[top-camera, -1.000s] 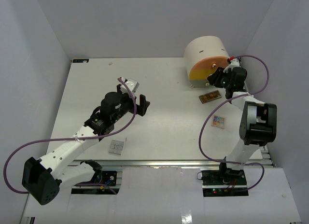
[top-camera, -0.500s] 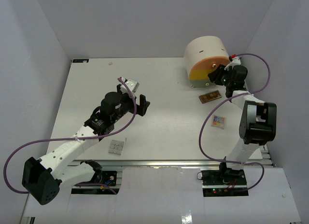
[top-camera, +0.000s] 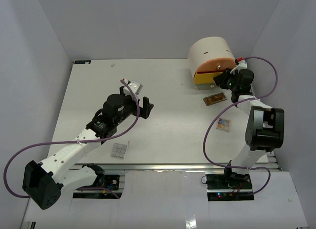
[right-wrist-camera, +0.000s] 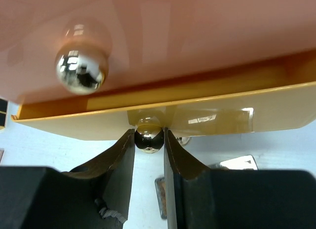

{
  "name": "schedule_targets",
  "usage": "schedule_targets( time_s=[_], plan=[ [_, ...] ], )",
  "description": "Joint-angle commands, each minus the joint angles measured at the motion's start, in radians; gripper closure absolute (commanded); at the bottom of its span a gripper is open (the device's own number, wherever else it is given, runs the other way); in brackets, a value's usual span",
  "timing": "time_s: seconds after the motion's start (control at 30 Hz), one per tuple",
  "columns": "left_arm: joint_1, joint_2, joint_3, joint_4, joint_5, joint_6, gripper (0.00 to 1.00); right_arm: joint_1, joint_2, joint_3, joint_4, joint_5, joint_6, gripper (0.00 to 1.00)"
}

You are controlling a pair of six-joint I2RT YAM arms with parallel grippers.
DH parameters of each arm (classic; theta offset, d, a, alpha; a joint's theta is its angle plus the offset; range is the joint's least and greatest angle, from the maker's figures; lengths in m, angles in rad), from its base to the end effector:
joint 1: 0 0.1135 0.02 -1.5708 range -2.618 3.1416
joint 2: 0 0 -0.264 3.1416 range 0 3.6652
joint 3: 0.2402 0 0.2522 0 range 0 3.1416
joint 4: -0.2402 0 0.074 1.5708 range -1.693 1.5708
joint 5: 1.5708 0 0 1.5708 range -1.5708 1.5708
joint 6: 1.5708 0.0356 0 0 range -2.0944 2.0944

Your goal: Organize the makeup

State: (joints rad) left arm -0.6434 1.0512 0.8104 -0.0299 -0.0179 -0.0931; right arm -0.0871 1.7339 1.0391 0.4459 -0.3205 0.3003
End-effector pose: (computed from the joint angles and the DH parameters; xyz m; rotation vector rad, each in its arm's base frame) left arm 0.1978 -0.1475 0.3132 0.4960 1.8037 -0.4964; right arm 0.3934 -0.0231 0.2367 0.1255 1.8246 0.4418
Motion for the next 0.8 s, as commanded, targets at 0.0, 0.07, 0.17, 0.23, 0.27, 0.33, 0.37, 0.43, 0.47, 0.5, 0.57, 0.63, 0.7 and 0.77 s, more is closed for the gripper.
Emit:
schedule_targets(
  time_s=[0.0, 0.07, 0.17, 0.23, 0.27, 0.33, 0.37, 0.43, 0.47, 0.5, 0.57, 0.63, 0.7, 0.77],
  plan=[
    [0.005, -0.032, 0.003, -0.001, 0.016, 0.004, 0.02, -0.020, -0.141, -0.099, 0.043, -0.020, -0.022, 0.87],
    [0.005, -0.035, 0.003, -0.001, 0.016, 0.003, 0.02, -0.027, -0.187, -0.147, 0.040, -0.028, -0.027, 0.87],
    [0.006, -0.043, 0.001, -0.001, 0.016, 0.002, 0.02, -0.039, -0.249, -0.211, 0.037, -0.039, -0.033, 0.87],
    [0.005, -0.046, 0.001, -0.001, 0.016, 0.001, 0.02, -0.046, -0.284, -0.246, 0.026, -0.048, -0.036, 0.86],
    [0.005, -0.048, 0.001, 0.000, 0.016, 0.000, 0.02, -0.050, -0.296, -0.257, 0.020, -0.054, -0.036, 0.85],
    [0.005, -0.049, 0.001, 0.000, 0.016, 0.000, 0.02, -0.053, -0.324, -0.284, 0.013, -0.057, -0.041, 0.85],
    [0.006, -0.050, 0.001, 0.001, 0.016, -0.001, 0.02, -0.054, -0.338, -0.292, 0.010, -0.057, -0.043, 0.84],
    [0.007, -0.051, 0.001, 0.001, 0.016, -0.002, 0.02, -0.060, -0.360, -0.308, 0.004, -0.060, -0.046, 0.84],
    [0.006, -0.051, 0.001, 0.001, 0.016, -0.002, 0.02, -0.061, -0.371, -0.319, 0.001, -0.060, -0.048, 0.84],
    [0.005, -0.052, 0.001, 0.001, 0.016, -0.003, 0.02, -0.063, -0.379, -0.327, -0.001, -0.062, -0.049, 0.84],
    [0.006, -0.053, 0.001, 0.001, 0.016, -0.004, 0.02, -0.065, -0.387, -0.333, -0.003, -0.067, -0.050, 0.82],
    [0.006, -0.053, 0.001, 0.001, 0.016, -0.004, 0.02, -0.066, -0.381, -0.328, -0.003, -0.070, -0.050, 0.79],
    [0.005, -0.052, 0.001, 0.000, 0.017, -0.004, 0.02, -0.067, -0.372, -0.322, -0.005, -0.077, -0.053, 0.65],
    [0.005, -0.051, 0.001, -0.001, 0.018, -0.005, 0.02, -0.068, -0.363, -0.317, -0.007, -0.086, -0.057, 0.47]
  ],
)
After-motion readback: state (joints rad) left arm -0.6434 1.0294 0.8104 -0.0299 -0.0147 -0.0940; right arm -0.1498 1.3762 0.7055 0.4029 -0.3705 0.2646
